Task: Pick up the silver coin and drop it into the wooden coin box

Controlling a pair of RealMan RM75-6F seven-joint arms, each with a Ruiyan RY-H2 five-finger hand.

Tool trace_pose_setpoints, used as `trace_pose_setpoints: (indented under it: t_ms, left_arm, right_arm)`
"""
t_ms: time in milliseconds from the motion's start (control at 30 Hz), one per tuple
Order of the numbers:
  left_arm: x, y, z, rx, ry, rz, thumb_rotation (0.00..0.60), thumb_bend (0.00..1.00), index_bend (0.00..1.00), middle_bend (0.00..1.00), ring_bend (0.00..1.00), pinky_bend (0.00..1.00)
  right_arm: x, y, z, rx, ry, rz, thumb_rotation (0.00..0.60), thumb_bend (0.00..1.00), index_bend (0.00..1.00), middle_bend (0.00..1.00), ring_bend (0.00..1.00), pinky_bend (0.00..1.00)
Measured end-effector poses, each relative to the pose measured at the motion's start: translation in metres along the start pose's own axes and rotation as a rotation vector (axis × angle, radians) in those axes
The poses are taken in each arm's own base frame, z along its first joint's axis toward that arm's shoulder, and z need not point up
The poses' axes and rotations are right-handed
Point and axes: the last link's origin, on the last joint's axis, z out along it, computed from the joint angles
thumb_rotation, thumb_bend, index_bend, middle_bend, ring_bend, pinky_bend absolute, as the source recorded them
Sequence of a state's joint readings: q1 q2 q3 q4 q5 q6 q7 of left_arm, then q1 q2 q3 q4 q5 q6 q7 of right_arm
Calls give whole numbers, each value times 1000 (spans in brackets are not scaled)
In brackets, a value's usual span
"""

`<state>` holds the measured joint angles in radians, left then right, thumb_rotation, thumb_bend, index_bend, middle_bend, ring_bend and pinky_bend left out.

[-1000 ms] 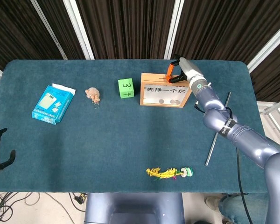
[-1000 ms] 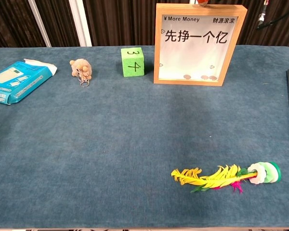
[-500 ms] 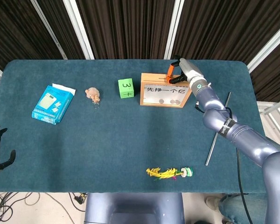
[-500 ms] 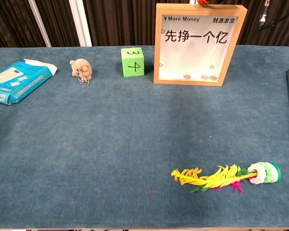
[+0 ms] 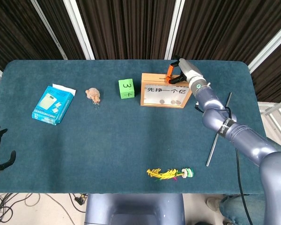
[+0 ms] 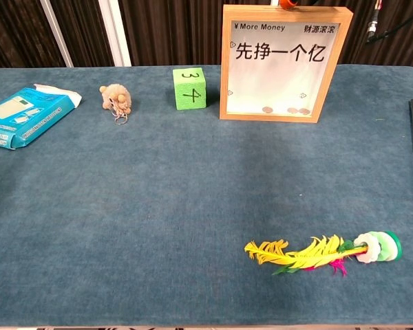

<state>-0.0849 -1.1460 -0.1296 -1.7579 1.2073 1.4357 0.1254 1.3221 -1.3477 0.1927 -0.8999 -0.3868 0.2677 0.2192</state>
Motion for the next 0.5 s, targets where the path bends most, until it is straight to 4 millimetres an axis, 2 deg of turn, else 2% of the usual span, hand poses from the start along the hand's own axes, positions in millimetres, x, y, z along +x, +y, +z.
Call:
trace_pose_setpoints:
  t_ms: [233,500]
  left_arm:
    - [0,0,0,-1,-1,0,600,397,148,26,40,0]
    - [0,0,0,-2,-2,-1,600,397,148,26,40,0]
  right_arm:
    - [-1,-1,2,0,-7,3,600,492,743,11,0,0]
    - [-1,-2,1,3,-9,13,600,492,638,10,0,0]
